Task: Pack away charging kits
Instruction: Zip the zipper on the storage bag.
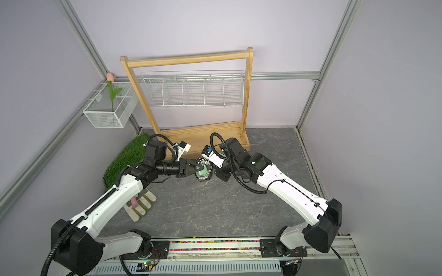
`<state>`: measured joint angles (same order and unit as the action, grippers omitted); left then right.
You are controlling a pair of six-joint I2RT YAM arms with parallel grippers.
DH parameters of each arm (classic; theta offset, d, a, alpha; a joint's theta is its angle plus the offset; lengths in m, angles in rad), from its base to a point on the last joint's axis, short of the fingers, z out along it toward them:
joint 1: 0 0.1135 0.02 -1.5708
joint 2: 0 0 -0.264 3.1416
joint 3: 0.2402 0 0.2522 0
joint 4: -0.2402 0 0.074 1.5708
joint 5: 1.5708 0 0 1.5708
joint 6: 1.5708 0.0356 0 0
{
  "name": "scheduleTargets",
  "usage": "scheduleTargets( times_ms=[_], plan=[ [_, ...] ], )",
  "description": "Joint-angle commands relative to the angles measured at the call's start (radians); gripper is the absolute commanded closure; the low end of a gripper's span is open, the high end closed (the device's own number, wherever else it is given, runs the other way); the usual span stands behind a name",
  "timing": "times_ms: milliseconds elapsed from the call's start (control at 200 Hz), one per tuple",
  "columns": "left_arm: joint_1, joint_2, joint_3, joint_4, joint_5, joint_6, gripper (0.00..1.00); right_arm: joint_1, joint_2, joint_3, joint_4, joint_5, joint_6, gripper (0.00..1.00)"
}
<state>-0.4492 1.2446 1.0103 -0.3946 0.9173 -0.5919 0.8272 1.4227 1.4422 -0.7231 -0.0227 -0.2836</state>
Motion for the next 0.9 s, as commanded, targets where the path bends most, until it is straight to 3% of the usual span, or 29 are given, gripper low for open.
scheduleTargets(
  times_ms=[0,245,670,900],
  plan=[
    [-0.028,0.022,-0.012,-0.105,0.047,0.069,1.0,-0.001,0.012,0.062,0.087,0.037,-0.053,0.94],
    [-0.029,0.025,-0.012,-0.118,0.031,0.106,1.0,0.001,0.007,0.107,0.078,0.037,-0.077,0.94],
    [-0.028,-0.016,-0.027,-0.042,0.115,0.097,1.0,-0.013,-0.068,-0.03,0.087,0.181,-0.073,0.94],
    [-0.045,-0.012,-0.022,-0.124,0.124,0.176,1.0,-0.026,-0.048,0.025,0.084,0.107,-0.107,0.94]
  ],
)
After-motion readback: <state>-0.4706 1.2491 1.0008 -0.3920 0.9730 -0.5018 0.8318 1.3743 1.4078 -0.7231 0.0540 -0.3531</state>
